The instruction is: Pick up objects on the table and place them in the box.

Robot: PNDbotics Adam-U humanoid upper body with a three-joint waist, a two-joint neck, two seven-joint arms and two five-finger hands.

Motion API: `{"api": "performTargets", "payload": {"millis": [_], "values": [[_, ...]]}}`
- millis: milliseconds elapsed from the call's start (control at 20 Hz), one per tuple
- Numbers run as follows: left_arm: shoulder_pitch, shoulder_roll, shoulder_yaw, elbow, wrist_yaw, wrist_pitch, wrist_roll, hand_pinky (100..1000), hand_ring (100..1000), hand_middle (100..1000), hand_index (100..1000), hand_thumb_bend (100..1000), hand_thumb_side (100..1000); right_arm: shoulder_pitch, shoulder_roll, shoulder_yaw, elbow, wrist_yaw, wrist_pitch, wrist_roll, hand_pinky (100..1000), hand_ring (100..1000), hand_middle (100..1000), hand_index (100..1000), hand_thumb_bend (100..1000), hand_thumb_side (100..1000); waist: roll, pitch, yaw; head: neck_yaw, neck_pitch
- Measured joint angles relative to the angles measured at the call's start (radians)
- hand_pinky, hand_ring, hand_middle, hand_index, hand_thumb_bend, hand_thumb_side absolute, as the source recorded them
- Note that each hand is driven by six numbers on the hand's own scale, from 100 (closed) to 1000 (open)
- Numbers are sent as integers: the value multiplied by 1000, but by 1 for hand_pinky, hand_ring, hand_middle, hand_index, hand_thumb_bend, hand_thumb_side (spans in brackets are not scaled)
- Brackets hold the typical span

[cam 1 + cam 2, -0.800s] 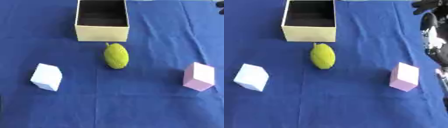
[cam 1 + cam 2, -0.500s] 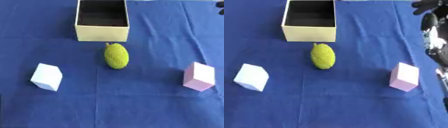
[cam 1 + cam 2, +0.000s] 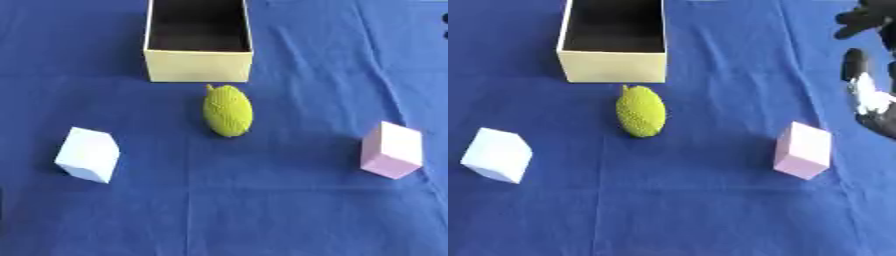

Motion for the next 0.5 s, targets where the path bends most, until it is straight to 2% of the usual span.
{"api": "performTargets", "payload": {"millis": [250, 350, 500], "values": [[18, 41, 1, 0, -19, 4, 17, 830, 725, 666, 802, 100, 594, 95, -118, 1, 0, 74, 30, -2, 897, 813, 686, 879, 100, 299, -1, -2, -10, 1, 1], [21, 59, 1, 0, -29, 2, 25, 830, 724, 665, 801, 100, 593, 130, -166, 5, 0, 104, 54, -7, 899, 826, 720, 888, 100, 284, -1, -3, -14, 1, 1], [29, 76, 2, 0, -43, 1, 36, 830, 723, 664, 801, 100, 592, 170, -237, 17, 0, 148, 94, -6, 903, 847, 768, 901, 100, 318, -1, -4, -16, 3, 1]]}}
